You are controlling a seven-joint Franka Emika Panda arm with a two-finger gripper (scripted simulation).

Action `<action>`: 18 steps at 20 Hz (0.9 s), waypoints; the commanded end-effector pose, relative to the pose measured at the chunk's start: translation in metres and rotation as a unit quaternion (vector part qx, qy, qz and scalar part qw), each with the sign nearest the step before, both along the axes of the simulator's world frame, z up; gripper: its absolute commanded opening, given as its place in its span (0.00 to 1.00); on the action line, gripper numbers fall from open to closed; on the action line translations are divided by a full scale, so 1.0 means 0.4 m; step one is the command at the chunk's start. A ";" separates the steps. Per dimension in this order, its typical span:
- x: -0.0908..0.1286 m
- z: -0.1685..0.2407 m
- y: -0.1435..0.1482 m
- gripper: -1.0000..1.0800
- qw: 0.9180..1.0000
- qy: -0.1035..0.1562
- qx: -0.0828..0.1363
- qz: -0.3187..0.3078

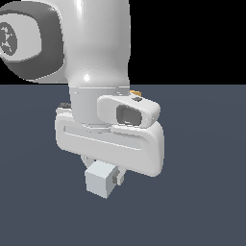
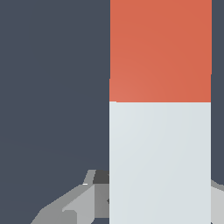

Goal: Insert the peg into the horizontal hole in a box.

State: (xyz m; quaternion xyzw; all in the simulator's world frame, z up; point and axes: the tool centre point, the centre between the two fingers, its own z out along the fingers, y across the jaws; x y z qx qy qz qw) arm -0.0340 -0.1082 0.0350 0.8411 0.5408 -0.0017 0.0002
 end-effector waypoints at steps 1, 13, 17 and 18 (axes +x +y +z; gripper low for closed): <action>0.053 0.014 0.047 0.00 0.999 -0.001 0.000 0.050; 0.207 0.060 0.305 0.00 0.963 -0.001 0.001 0.268; 0.223 0.070 0.371 0.00 0.949 -0.001 0.001 0.316; 0.225 0.072 0.383 0.00 0.946 -0.001 0.001 0.324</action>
